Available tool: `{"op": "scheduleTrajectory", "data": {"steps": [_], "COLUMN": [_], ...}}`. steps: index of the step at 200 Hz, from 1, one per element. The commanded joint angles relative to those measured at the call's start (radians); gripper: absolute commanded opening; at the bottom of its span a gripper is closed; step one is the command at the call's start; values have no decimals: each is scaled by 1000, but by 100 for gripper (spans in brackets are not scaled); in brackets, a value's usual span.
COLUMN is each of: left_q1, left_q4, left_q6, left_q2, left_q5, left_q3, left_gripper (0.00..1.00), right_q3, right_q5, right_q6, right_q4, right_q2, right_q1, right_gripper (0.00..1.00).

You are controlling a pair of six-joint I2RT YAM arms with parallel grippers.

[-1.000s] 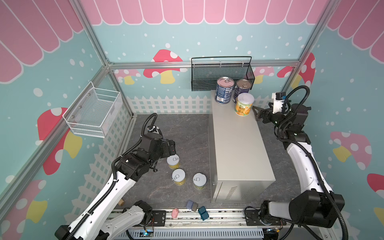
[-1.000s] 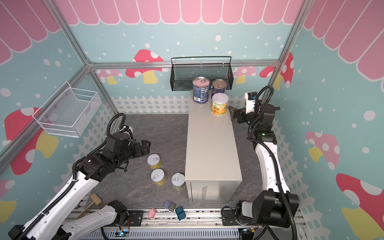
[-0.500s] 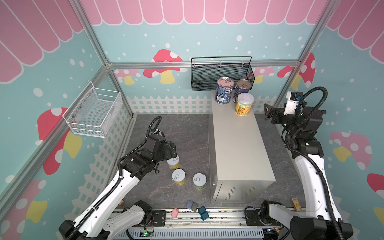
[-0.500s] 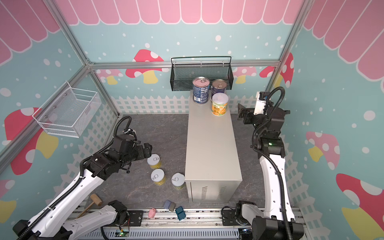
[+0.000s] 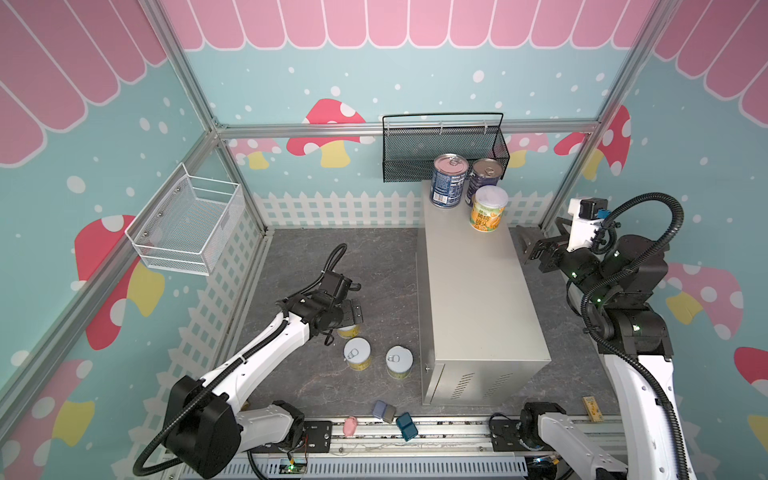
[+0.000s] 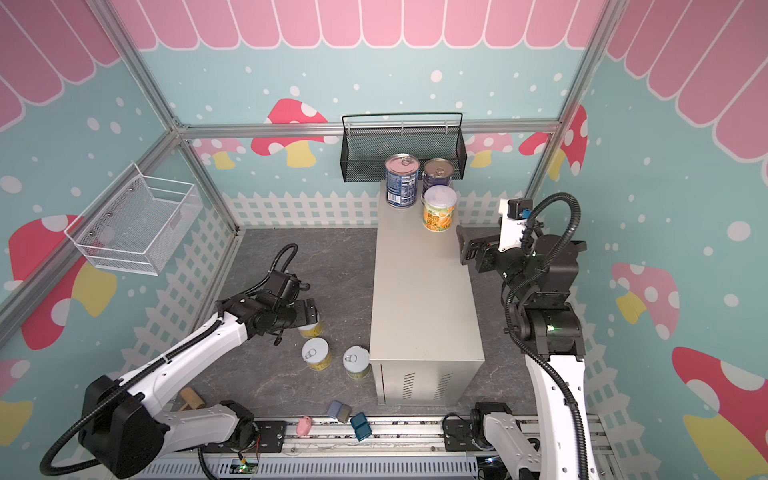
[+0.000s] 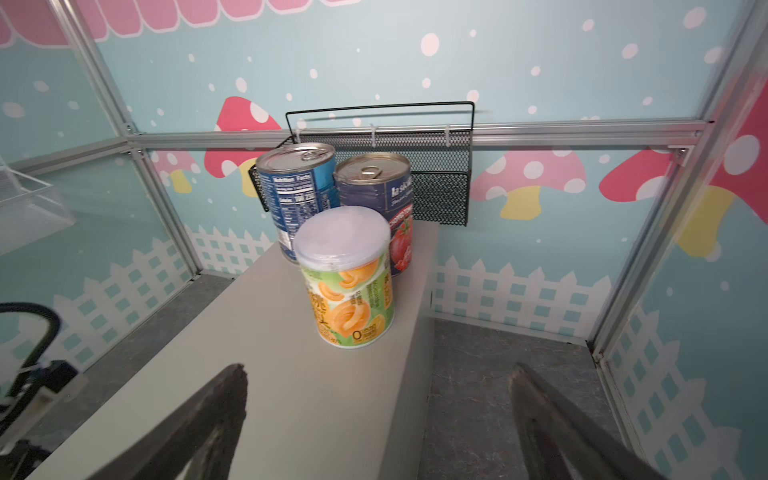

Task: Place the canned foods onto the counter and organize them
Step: 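Lower the left gripper around a white-lidded yellow can while the right gripper draws back, then close the left gripper on the yellow can and lift it off the floor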

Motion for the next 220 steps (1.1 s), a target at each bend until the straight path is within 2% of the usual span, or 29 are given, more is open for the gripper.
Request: {"op": "scheduleTrajectory", "data": {"steps": [1, 34, 69, 98, 160, 220], "left_q1": [6, 10, 14, 20, 31, 36], "left_q4": [75, 138, 139, 149, 182, 83], "left_q6": [-25, -26, -47, -44, -34, 22], "left_q2": [51, 150, 211, 271, 285, 187], "left_q5": [11, 17, -48, -58, -73, -108], "left_q3": [-12, -17, -16, -6, -9, 54], "left_gripper": [98, 98, 97, 95, 77, 48], "right_q3": [15, -60, -79, -110, -173, -228], "right_q5": [-112, -293, -319, -348, -339, -307], "right_q6": [-52, -69, -88, -74, -61, -33], "right_q4": [-49, 20, 21, 73, 141, 208], "right_q2": [-25, -67, -64, -70, -40, -22], "right_q1": [13, 22, 30, 36, 75, 99], "right_gripper": [100, 100, 100, 99, 100, 100]}}
